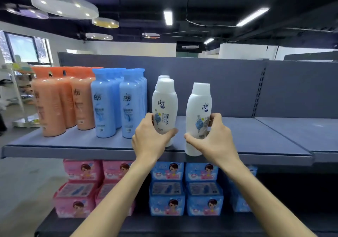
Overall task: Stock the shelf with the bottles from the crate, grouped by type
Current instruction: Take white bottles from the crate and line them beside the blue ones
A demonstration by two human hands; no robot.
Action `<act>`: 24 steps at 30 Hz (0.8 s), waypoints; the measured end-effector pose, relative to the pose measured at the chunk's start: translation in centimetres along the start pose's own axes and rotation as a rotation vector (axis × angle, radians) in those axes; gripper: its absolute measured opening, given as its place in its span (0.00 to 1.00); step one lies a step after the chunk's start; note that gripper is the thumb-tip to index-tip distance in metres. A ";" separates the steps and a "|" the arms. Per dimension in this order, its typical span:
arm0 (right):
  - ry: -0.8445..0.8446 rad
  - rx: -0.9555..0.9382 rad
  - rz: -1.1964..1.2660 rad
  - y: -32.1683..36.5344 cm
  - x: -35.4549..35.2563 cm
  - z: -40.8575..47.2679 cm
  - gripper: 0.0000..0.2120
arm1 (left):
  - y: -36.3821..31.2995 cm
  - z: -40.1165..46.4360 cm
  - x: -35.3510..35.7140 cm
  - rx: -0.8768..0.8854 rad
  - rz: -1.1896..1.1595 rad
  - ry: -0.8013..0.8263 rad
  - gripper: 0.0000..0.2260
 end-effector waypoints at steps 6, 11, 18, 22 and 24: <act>0.018 0.071 -0.057 -0.8 0.9 2.8 0.30 | 0.9 4.2 2.3 -0.128 0.068 0.060 0.27; 0.038 0.112 -0.084 -1.3 1.9 5.3 0.30 | 1.1 7.1 4.1 -0.188 0.118 0.068 0.28; 0.037 0.132 -0.095 -2.3 2.9 6.9 0.30 | 1.4 9.8 5.9 -0.225 0.154 0.053 0.29; 0.018 0.129 -0.100 -2.7 3.1 7.3 0.31 | 1.6 11.1 6.7 -0.242 0.150 0.054 0.29; 0.014 0.131 -0.110 -2.8 3.3 7.4 0.30 | 1.8 11.6 7.0 -0.251 0.151 0.053 0.29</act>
Point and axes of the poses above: each hand's wrist, its own z-axis towards the middle knuckle, its own x-axis out of the palm, y = z × x, the point moved 3 cm from there along z, towards the middle knuckle, and after that the axes turned 11 degrees about y, right-handed, at the moved point
